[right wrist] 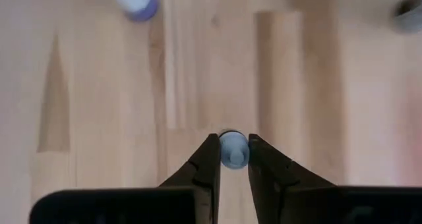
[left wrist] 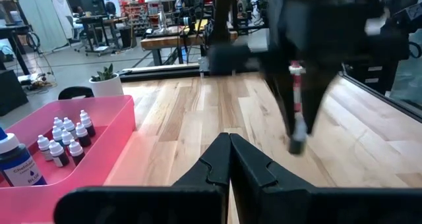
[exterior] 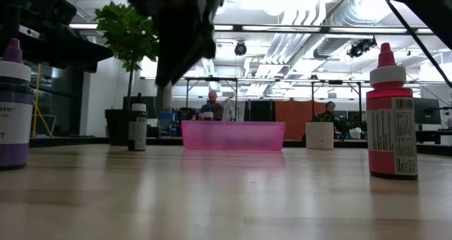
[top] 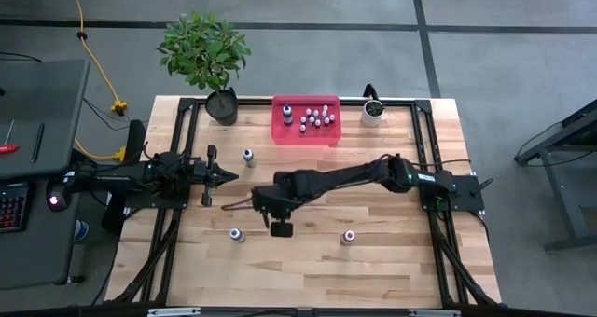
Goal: Pick & Place food coloring
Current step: Put the small green food coloring bottle into the red bin
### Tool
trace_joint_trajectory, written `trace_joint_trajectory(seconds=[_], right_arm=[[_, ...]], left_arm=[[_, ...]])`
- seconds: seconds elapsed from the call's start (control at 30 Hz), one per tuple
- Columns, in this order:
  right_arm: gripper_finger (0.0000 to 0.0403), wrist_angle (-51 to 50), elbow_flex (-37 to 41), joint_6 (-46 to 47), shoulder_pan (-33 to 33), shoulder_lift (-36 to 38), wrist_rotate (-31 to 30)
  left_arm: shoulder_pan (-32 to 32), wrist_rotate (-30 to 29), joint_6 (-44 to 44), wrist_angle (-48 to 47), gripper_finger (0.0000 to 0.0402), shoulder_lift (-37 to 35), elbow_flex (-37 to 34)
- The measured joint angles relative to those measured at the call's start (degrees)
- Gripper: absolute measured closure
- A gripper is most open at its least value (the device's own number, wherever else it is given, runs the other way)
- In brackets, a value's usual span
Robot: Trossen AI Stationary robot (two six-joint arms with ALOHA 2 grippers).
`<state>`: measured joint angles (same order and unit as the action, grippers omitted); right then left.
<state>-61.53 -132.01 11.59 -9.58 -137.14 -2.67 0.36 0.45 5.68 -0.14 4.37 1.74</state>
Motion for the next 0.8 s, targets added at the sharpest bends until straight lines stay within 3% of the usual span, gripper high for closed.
trace_joint_trajectory(seconds=[0.07,0.33,0.8], right_arm=[[0.0357,-2.78,-3.16,-0.01,0.75,0.07,-1.13],[0.0357,-5.93,0.20,3.80,3.12,6.29,-1.50],[0.0357,-10.53,0.18,1.07,3.84,10.99,-3.86]], left_arm=[[-0.02,0.00,0.01,0.00,0.0401,0.01,0.00],[-0.02,0.00,0.01,0.00,0.0401,0.01,0.00],[-0.02,0.00,0.01,0.00,0.0401,-0.01,0.00]])
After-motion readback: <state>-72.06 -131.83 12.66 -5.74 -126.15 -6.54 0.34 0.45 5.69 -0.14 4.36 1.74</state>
